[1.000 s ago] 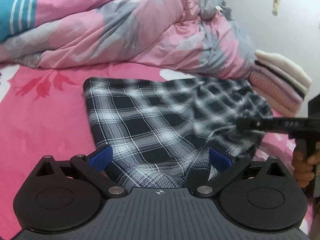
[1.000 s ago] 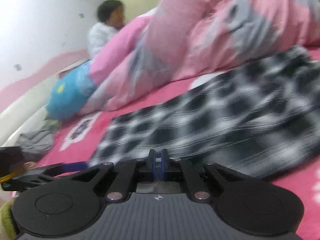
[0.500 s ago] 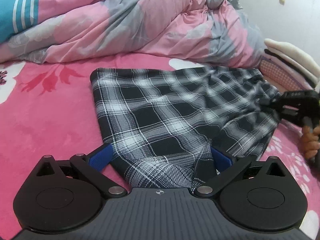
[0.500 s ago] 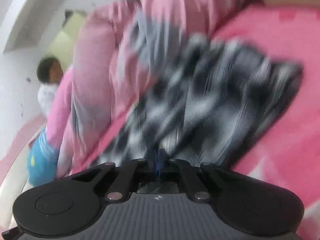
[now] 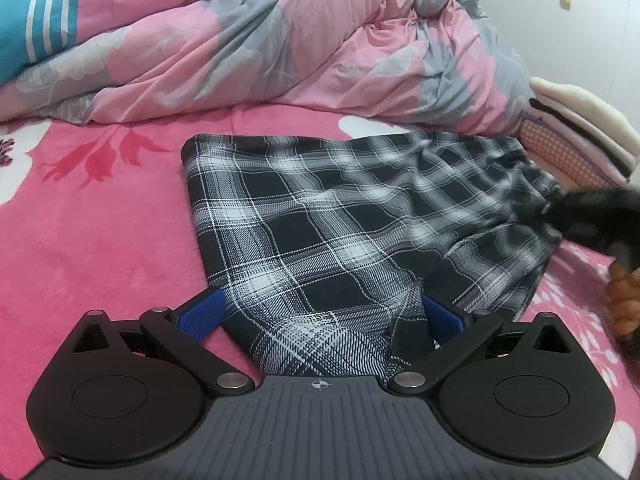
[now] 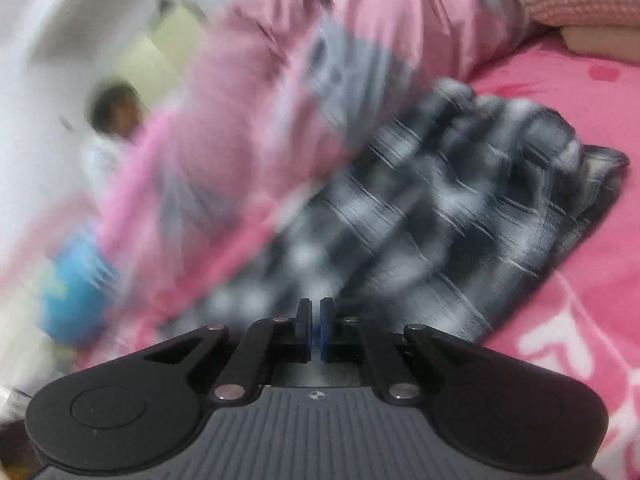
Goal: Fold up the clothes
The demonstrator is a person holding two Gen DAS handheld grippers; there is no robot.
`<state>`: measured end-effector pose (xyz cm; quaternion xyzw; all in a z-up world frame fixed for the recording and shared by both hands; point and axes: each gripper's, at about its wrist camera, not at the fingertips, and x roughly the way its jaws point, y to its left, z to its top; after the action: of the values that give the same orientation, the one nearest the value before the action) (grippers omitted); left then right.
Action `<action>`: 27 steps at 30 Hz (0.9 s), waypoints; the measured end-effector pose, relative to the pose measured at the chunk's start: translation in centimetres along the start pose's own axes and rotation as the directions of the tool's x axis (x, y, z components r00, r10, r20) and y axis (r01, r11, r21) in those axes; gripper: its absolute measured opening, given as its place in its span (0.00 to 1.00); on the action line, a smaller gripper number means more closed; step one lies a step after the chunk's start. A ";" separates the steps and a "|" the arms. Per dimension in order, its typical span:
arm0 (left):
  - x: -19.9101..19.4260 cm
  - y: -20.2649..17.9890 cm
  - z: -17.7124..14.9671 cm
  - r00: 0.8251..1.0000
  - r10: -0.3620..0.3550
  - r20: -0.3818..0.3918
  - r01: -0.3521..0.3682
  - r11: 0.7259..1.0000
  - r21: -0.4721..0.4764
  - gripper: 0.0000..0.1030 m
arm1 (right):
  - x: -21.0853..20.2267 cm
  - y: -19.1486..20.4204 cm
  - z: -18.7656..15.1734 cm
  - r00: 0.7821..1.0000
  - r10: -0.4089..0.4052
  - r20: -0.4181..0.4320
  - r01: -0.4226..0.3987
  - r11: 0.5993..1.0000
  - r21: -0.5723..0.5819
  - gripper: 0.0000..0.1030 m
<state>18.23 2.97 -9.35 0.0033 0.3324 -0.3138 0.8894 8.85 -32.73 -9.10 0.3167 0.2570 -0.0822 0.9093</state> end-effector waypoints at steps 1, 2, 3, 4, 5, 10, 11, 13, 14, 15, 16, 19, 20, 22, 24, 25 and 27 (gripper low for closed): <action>0.0 0.0 0.0 1.000 0.000 0.000 0.000 1.000 0.000 1.00 | 0.2 -0.1 -0.2 0.999 -0.036 -0.003 0.036 0.999 -0.022 0.00; 0.0 0.0 0.0 1.000 0.000 0.000 0.000 1.000 0.000 1.00 | -0.1 -0.3 -0.1 0.999 -0.035 0.004 0.035 0.999 -0.002 0.00; 0.0 0.0 0.0 1.000 0.000 -0.001 0.000 1.000 0.000 1.00 | -0.4 -0.3 -0.1 0.999 -0.041 0.012 0.041 0.999 0.011 0.00; 0.0 0.0 0.0 1.000 0.002 -0.001 -0.002 1.000 0.001 1.00 | -0.9 0.1 0.0 0.997 -0.073 0.026 0.073 0.997 -0.008 0.00; 0.0 -0.1 0.0 1.000 0.004 -0.001 -0.004 1.000 0.003 1.00 | -1.3 0.8 -0.1 0.994 -0.097 0.041 0.099 0.994 -0.050 0.01; 0.1 -0.1 0.0 1.000 0.010 -0.002 -0.010 1.000 0.008 1.00 | -0.5 4.1 0.7 0.989 -0.123 0.076 0.138 0.963 -0.233 0.01; 0.1 -0.1 0.0 1.000 0.011 -0.002 -0.011 1.000 0.007 1.00 | 0.0 4.5 0.9 0.989 -0.123 0.080 0.140 0.955 -0.263 0.01; 0.1 -0.1 0.1 1.000 0.010 -0.002 -0.010 1.000 0.007 1.00 | 1.0 5.0 1.1 0.989 -0.125 0.081 0.145 0.931 -0.335 0.01; 0.1 -0.1 0.1 1.000 0.011 -0.002 -0.010 1.000 0.006 1.00 | 1.4 5.3 0.9 0.989 -0.124 0.081 0.145 0.916 -0.373 0.01; 0.1 -0.1 0.1 1.000 0.011 -0.002 -0.011 1.000 0.007 1.00 | 2.0 5.5 0.8 0.989 -0.123 0.078 0.144 0.900 -0.411 0.01; 0.0 -0.1 0.1 1.000 0.012 -0.003 -0.011 1.000 0.007 1.00 | 3.0 5.8 1.0 0.990 -0.123 0.065 0.139 0.884 -0.446 0.01; 0.0 -0.1 0.0 1.000 0.011 -0.002 -0.011 1.000 0.007 1.00 | 5.4 5.9 1.4 0.987 -0.159 0.029 0.149 0.828 -0.540 0.02; 0.1 -0.1 0.1 1.000 0.010 -0.003 -0.010 1.000 0.006 1.00 | 5.7 5.3 1.5 0.986 -0.165 0.009 0.142 0.824 -0.548 0.02; 0.1 0.0 0.1 1.000 0.008 -0.004 -0.008 1.000 0.004 1.00 | 5.3 4.4 1.9 0.984 -0.178 -0.008 0.143 0.820 -0.554 0.02; 0.1 0.0 0.2 1.000 0.007 -0.006 -0.007 1.000 0.003 1.00 | 4.1 3.8 1.7 0.977 -0.214 0.006 0.179 0.800 -0.572 0.02; 0.1 0.1 0.2 1.000 0.008 -0.006 -0.008 1.000 0.003 1.00 | 3.3 3.4 1.5 0.974 -0.226 0.016 0.193 0.790 -0.582 0.02; 0.1 0.1 0.2 1.000 0.009 -0.006 -0.009 1.000 0.004 1.00 | 1.9 2.7 1.5 0.969 -0.248 0.018 0.217 0.805 -0.552 0.03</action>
<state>18.43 2.94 -9.28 0.0073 0.3343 -0.3106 0.8898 11.91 -31.49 -7.62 0.0104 0.3314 -0.1068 0.9374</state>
